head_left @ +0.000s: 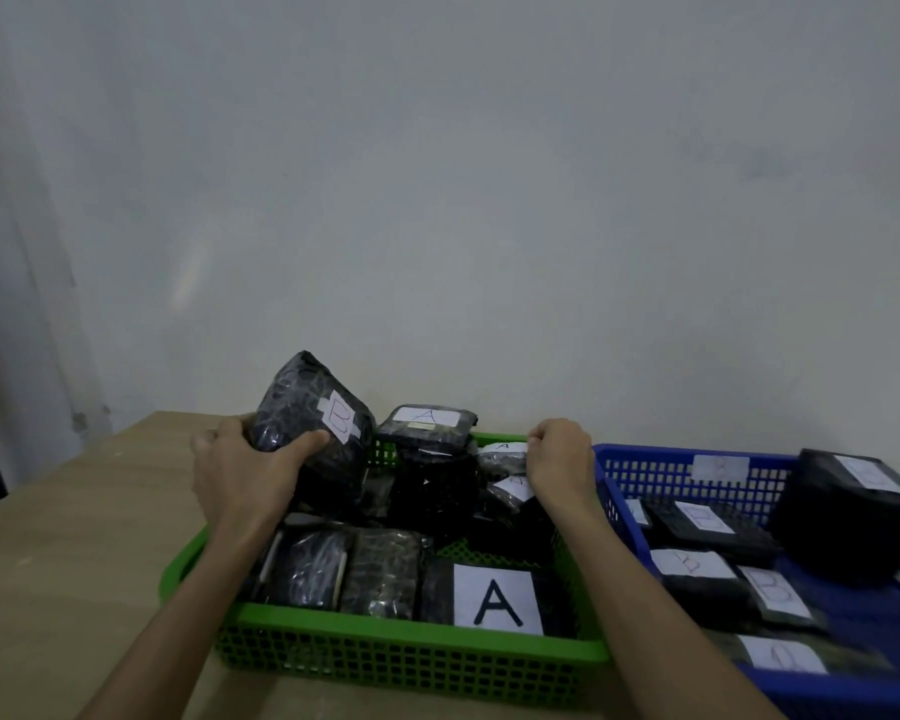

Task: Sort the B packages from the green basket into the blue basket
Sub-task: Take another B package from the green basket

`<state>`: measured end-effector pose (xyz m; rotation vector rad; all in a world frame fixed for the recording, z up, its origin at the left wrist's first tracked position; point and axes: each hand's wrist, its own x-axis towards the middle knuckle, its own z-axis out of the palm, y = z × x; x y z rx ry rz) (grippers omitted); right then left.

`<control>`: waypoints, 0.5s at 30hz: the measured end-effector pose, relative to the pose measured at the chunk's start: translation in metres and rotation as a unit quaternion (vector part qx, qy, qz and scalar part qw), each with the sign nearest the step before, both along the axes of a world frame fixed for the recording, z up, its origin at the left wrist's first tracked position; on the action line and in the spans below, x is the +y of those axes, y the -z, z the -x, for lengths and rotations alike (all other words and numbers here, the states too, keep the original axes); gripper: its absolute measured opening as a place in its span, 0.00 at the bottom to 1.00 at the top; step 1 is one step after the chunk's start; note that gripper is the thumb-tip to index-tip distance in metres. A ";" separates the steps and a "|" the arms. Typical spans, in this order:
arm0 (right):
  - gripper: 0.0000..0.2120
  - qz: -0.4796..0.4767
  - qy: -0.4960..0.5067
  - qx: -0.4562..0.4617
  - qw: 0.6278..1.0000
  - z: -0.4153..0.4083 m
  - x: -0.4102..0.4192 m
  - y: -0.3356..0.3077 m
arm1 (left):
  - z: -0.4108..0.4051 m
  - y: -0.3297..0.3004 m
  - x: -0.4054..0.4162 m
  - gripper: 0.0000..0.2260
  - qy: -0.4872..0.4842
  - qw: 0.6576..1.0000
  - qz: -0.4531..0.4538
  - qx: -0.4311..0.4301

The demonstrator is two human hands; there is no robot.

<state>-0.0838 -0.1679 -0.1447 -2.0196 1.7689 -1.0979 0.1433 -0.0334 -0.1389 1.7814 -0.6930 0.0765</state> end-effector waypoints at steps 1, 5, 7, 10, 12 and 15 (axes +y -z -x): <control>0.12 0.004 -0.002 0.002 1.000 -0.001 0.000 0.001 | -0.001 0.000 0.001 0.31 0.008 1.000 0.020 0.013; 0.20 -0.016 -0.022 -0.023 0.999 -0.003 0.004 0.003 | -0.005 0.001 0.005 0.28 0.092 0.982 0.120 0.114; 0.14 -0.044 -0.030 -0.020 0.998 -0.005 0.005 0.003 | -0.004 0.001 0.004 0.24 0.140 0.970 0.136 0.145; 0.09 -0.061 -0.027 -0.004 0.998 -0.006 0.009 0.003 | -0.002 0.000 0.003 0.19 0.196 0.959 0.143 0.143; 0.11 -0.052 -0.032 -0.029 0.998 -0.006 0.011 0.002 | 0.000 0.000 0.003 0.23 0.230 0.952 0.144 0.143; 0.15 -0.030 -0.054 -0.143 0.988 -0.003 0.019 -0.006 | 0.002 0.000 0.003 0.33 0.278 0.937 0.146 0.155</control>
